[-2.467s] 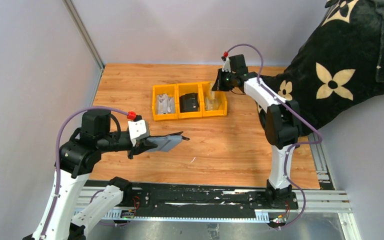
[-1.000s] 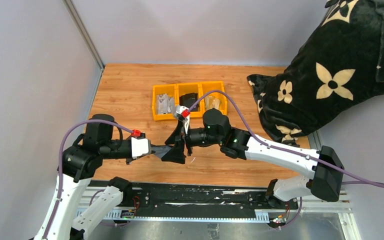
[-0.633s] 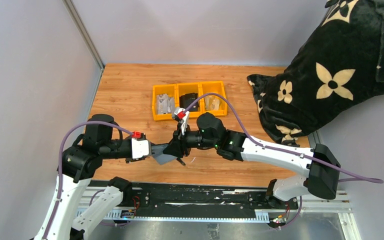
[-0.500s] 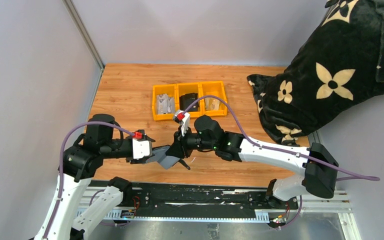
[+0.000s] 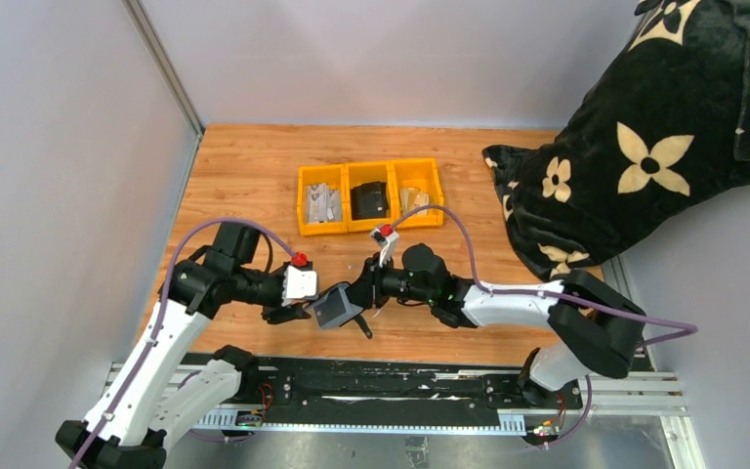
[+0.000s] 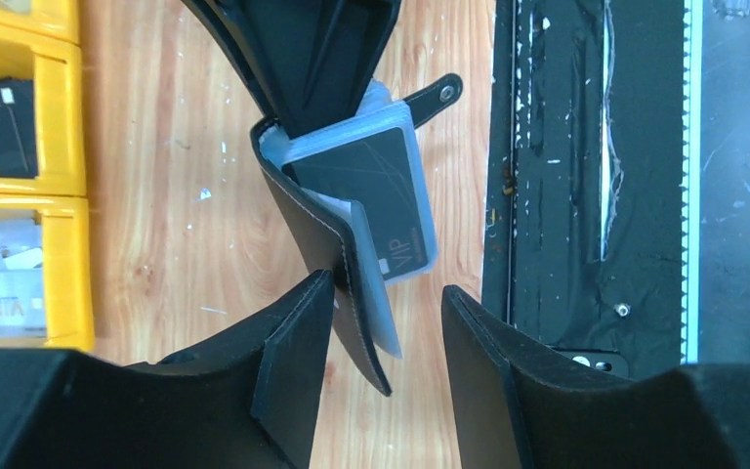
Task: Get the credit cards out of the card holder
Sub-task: Place the card holder at the center of the board.
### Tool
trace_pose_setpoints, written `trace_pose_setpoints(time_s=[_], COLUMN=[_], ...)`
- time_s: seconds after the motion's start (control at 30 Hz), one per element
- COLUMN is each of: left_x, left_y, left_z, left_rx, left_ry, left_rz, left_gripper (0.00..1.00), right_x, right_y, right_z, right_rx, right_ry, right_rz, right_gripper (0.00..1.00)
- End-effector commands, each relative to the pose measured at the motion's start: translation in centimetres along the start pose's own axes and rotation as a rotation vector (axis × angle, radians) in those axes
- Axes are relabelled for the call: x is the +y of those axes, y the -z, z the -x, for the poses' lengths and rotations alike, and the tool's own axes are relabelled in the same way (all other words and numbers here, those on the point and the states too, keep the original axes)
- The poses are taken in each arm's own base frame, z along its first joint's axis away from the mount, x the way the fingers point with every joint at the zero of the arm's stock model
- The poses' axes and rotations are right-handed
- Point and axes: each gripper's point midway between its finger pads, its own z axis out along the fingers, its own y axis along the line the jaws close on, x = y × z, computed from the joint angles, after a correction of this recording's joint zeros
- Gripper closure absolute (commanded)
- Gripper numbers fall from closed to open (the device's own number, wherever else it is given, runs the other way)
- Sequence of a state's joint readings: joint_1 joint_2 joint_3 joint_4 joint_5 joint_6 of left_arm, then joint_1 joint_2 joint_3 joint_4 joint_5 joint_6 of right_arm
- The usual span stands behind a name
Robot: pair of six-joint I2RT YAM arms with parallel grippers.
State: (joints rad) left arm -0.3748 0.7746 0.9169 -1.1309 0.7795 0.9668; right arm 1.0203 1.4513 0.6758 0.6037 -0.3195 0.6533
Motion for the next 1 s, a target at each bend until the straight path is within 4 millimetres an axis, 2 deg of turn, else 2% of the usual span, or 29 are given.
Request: trace_pose_setpoints(time_s=[0.0, 0.07, 0.13, 0.2, 0.3, 0.37, 0.5, 0.6, 0.7, 0.83, 0.97], left_x=[0.6, 1.0, 1.6, 2.0, 2.2, 2.9, 6.4, 8.6, 11.1, 13.5, 14.6], left_y=[-0.6, -0.7, -0.6, -0.7, -1.0, -1.4, -1.7, -2.0, -2.5, -3.2, -3.7], left_z=[-1.3, -1.9, -2.0, -2.5, -4.3, -5.6, -7.2, -8.3, -8.5, -8.9, -9.0], left_rx=[0.05, 0.08, 0.101, 0.13, 0.189, 0.235, 0.315, 0.357, 0.353, 0.356, 0.356], left_ry=[-0.043, -0.044, -0.041, -0.044, -0.065, -0.068, -0.002, 0.024, 0.022, 0.063, 0.091], left_rz=[-0.009, -0.01, -0.006, -0.004, -0.017, -0.002, 0.139, 0.224, 0.317, 0.391, 0.406], left_gripper=[0.47, 0.49, 0.5, 0.52, 0.55, 0.57, 0.66, 0.68, 0.71, 0.73, 0.71], right_x=[0.1, -1.3, -3.8, -5.1, -5.8, -6.5, -8.0, -8.5, -8.7, -9.2, -8.3], right_y=[-0.3, -0.8, -1.5, -1.4, -0.8, -0.4, 0.7, 2.4, 4.3, 6.4, 6.8], right_z=[3.8, 3.0, 1.2, 0.1, -0.5, -1.3, -2.7, -2.6, -2.7, -0.8, 1.9], right_rx=[-0.251, -0.259, -0.222, -0.219, -0.247, -0.22, -0.118, -0.071, -0.016, -0.013, -0.031], right_ry=[-0.001, 0.009, -0.039, -0.07, -0.073, -0.061, -0.005, 0.057, 0.104, 0.151, 0.186], right_rz=[0.115, 0.117, 0.074, 0.065, 0.068, 0.036, -0.081, -0.16, -0.229, -0.346, -0.359], right_gripper=[0.88, 0.83, 0.67, 0.53, 0.37, 0.31, 0.26, 0.24, 0.24, 0.22, 0.21])
